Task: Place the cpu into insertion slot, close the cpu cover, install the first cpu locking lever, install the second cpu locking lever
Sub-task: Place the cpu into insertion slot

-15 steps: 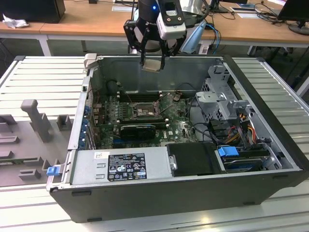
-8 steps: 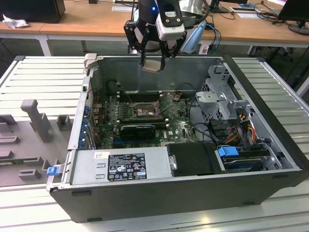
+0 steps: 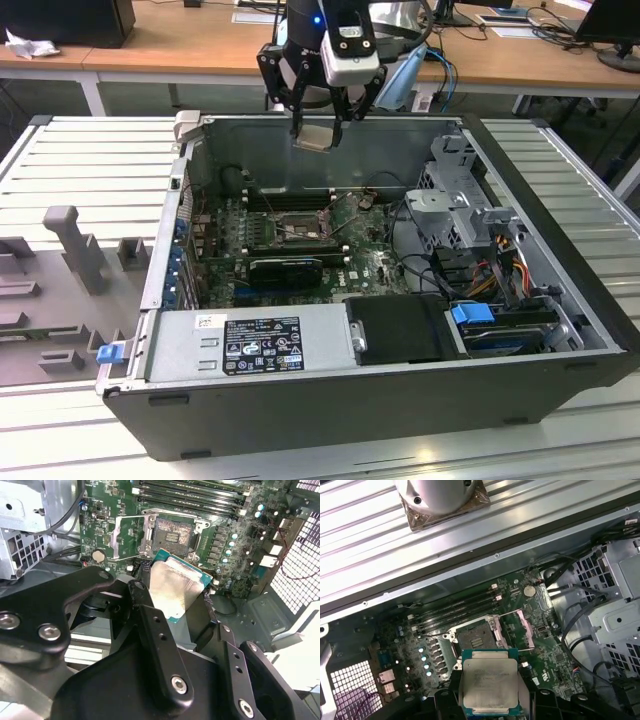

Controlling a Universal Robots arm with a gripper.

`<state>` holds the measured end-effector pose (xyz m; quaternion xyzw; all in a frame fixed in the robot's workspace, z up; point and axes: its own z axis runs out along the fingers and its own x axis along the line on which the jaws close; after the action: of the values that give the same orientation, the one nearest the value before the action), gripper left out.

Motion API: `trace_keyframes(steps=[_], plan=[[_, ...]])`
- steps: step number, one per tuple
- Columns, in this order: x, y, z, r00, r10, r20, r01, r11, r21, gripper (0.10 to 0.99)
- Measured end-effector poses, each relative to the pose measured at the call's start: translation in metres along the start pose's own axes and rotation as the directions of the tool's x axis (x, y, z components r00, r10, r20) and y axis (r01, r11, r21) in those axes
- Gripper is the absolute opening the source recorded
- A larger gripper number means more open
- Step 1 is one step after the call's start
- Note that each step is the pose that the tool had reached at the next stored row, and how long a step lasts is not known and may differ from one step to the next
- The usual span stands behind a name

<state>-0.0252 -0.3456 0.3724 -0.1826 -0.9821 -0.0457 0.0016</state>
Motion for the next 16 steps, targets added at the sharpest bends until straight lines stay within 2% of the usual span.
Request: trace_keyframes(steps=[7,16], plan=[[0.0,-0.0001,0.0004,0.9996,0.027,0.0025,-0.027,0.9996,0.0,0.529],[0.0,-0.0001,0.0009,0.9961,0.088,0.0078,-0.088,0.9961,-0.002,0.529]])
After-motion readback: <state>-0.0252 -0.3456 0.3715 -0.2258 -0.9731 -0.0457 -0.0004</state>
